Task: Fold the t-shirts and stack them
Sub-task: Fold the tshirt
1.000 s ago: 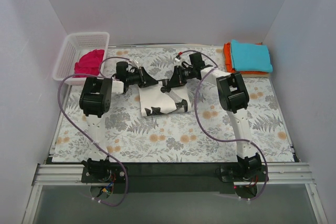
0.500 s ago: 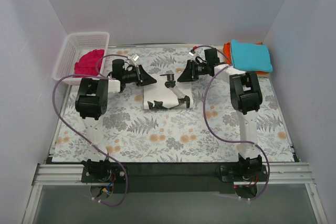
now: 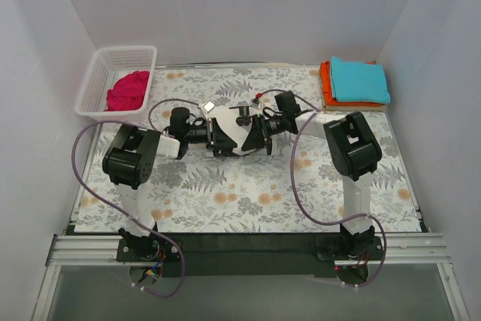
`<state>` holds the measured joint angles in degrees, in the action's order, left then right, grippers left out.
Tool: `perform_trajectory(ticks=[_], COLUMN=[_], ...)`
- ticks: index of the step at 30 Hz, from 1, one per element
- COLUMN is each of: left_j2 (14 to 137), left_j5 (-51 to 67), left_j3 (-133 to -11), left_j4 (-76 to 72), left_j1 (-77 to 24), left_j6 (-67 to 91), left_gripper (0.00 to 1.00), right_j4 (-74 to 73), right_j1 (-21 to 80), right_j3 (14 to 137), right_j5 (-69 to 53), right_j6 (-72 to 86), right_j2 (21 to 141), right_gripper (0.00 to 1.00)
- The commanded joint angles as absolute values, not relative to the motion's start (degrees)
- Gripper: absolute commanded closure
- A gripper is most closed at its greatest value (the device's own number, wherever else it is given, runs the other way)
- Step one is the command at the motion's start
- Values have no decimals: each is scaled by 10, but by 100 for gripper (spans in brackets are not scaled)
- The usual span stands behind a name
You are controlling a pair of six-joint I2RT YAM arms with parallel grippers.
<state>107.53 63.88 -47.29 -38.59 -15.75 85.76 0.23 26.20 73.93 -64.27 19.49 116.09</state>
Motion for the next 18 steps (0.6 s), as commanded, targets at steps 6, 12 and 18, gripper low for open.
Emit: perform_trajectory(ticks=[6,12,18], left_j2=[1192,1175,1048], left_j5=[573,578,633], left_j3=[-454,-429,-509], left_j4=[-382,-340,-220], left_j1=[-125,-77,-80], left_j6=[870,860,725], left_gripper=[83,82,80], right_j4=[16,11,-87], right_j1=[233,219,216], right_j3=[691,653,707], right_j5=[-581,-595,-642], right_j6=[146,130,70], right_j2=[1273,1237,1140], right_gripper=[66,67,68])
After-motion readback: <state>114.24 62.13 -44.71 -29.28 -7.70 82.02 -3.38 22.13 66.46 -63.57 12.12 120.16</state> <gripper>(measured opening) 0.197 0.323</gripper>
